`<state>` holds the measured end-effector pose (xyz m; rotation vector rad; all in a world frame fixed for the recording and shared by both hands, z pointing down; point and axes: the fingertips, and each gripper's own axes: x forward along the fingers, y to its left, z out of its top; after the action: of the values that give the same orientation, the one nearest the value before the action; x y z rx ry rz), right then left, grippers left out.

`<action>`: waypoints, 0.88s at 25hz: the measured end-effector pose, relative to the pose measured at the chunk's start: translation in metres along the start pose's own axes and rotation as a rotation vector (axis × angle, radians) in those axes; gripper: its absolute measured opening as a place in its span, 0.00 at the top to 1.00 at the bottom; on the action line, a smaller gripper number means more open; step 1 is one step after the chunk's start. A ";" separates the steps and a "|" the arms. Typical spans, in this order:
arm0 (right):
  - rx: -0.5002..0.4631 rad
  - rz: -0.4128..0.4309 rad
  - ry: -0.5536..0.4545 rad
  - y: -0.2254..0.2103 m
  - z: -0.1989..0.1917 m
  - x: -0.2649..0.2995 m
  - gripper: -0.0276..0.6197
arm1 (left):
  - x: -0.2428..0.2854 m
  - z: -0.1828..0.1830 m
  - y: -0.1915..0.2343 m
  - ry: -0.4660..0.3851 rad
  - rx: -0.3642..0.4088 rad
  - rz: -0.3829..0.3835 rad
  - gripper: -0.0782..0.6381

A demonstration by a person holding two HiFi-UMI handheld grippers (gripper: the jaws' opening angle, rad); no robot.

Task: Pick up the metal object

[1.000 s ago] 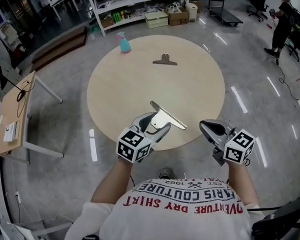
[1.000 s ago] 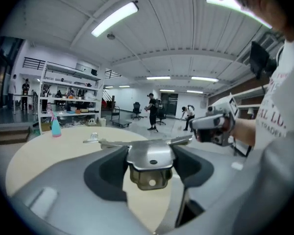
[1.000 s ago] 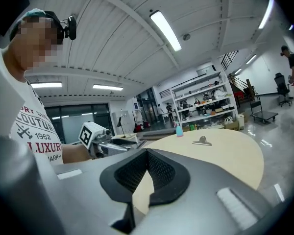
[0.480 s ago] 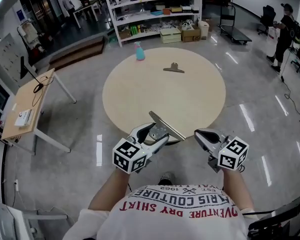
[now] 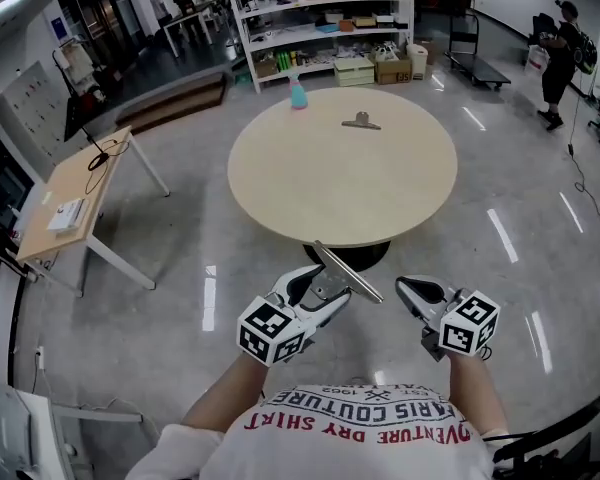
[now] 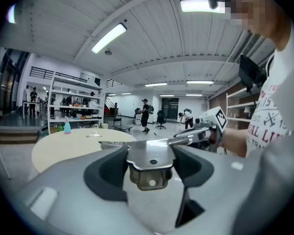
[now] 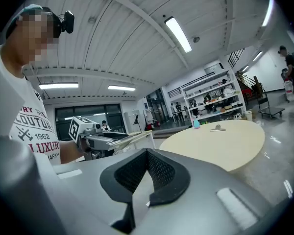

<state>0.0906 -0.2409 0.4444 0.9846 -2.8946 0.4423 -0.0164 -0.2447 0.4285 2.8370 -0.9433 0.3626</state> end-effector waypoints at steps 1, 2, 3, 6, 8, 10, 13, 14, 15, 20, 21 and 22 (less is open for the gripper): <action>0.010 -0.004 -0.004 0.015 -0.008 -0.007 0.95 | -0.013 -0.006 -0.013 -0.006 0.011 -0.005 0.50; 0.022 -0.006 -0.009 0.031 -0.017 -0.015 0.95 | -0.028 -0.012 -0.027 -0.012 0.015 -0.011 0.50; 0.035 -0.008 -0.015 0.048 -0.025 -0.022 0.95 | -0.044 -0.019 -0.040 -0.019 0.011 -0.017 0.50; 0.045 -0.009 -0.028 0.111 -0.038 -0.044 0.95 | -0.099 -0.036 -0.079 -0.034 -0.003 -0.019 0.50; 0.014 -0.008 -0.014 0.153 -0.041 -0.058 0.96 | -0.137 -0.040 -0.101 -0.041 -0.003 -0.005 0.50; -0.006 -0.010 -0.012 0.188 -0.042 -0.072 0.96 | -0.170 -0.045 -0.120 -0.041 -0.013 0.008 0.50; -0.001 0.007 -0.030 0.234 -0.045 -0.085 0.96 | -0.212 -0.046 -0.140 -0.042 -0.010 0.029 0.50; -0.001 0.013 -0.026 0.246 -0.049 -0.088 0.96 | -0.224 -0.046 -0.146 -0.046 -0.005 0.039 0.50; -0.005 0.017 -0.018 0.257 -0.054 -0.090 0.96 | -0.234 -0.045 -0.150 -0.052 -0.002 0.048 0.50; -0.031 0.028 -0.006 0.299 -0.057 -0.093 0.96 | -0.268 -0.041 -0.164 -0.087 -0.006 0.048 0.50; -0.038 0.026 -0.003 0.304 -0.057 -0.093 0.96 | -0.272 -0.042 -0.165 -0.089 -0.005 0.047 0.50; -0.041 0.023 0.000 0.308 -0.058 -0.093 0.96 | -0.275 -0.043 -0.166 -0.090 -0.004 0.045 0.50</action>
<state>-0.0237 0.0633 0.4095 0.9469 -2.9052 0.3828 -0.1371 0.0534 0.3886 2.8533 -1.0250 0.2389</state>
